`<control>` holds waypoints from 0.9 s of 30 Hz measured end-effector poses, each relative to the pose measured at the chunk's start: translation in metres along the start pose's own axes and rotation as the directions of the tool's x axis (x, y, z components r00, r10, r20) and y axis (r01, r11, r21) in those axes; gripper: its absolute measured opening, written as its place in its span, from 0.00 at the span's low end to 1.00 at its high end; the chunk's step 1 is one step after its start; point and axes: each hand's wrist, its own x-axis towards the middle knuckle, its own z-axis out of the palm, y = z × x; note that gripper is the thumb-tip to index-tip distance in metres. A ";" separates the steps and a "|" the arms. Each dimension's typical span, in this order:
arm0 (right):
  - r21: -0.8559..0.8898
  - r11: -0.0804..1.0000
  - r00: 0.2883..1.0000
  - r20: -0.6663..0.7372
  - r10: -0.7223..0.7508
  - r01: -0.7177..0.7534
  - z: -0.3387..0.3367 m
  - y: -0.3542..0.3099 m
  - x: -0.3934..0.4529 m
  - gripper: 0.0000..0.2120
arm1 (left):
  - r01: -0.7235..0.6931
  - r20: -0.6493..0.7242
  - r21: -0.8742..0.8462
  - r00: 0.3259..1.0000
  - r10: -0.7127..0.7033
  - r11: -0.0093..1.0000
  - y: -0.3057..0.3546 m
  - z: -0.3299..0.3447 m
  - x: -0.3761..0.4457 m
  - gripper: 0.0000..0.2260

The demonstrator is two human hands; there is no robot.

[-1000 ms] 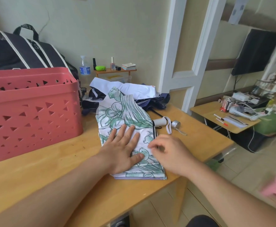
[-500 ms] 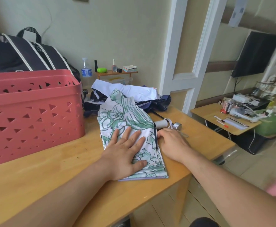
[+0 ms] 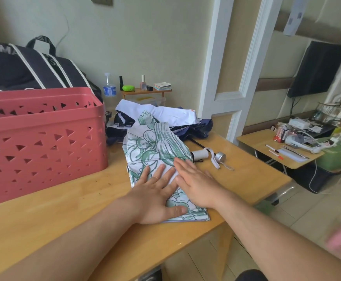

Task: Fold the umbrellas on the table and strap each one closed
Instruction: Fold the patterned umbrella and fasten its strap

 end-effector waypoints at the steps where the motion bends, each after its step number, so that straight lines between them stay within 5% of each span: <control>1: -0.047 0.999 0.999 0.027 0.022 -0.020 0.004 0.005 -0.001 0.29 | -0.002 -0.012 -0.027 1.000 0.002 1.000 -0.003 0.001 -0.004 0.45; 9: -0.135 0.990 0.993 0.106 0.044 -0.029 0.003 0.011 -0.003 0.33 | 0.104 0.023 -0.125 0.994 -0.102 0.987 -0.036 0.005 -0.039 0.30; 14: -0.192 0.979 0.988 0.125 0.095 -0.070 -0.006 0.005 -0.008 0.36 | 0.122 0.048 -0.069 0.992 -0.119 0.990 -0.044 0.009 -0.050 0.44; 16: -0.261 0.961 0.993 0.046 0.107 -0.092 -0.020 -0.012 -0.004 0.30 | 0.128 0.057 -0.076 0.991 -0.124 0.989 -0.043 0.008 -0.048 0.45; 19: -0.238 0.971 0.964 -0.247 -0.097 0.037 -0.021 -0.048 0.000 0.21 | 0.134 0.086 -0.092 0.988 -0.126 0.987 -0.041 0.005 -0.047 0.45; 22: -0.093 0.979 0.981 -0.063 -0.185 0.179 0.008 -0.058 -0.003 0.28 | 0.148 0.100 -0.108 0.985 -0.137 0.983 -0.039 0.006 -0.051 0.43; 24: -0.138 0.989 0.995 0.094 -0.042 0.054 0.019 -0.040 -0.006 0.35 | 0.150 0.085 -0.119 0.986 -0.141 0.982 -0.040 0.008 -0.054 0.39; 27: -0.177 0.983 0.989 0.133 0.068 -0.044 0.015 -0.019 -0.010 0.42 | 0.148 0.110 -0.113 0.985 -0.135 0.983 -0.043 0.005 -0.064 0.38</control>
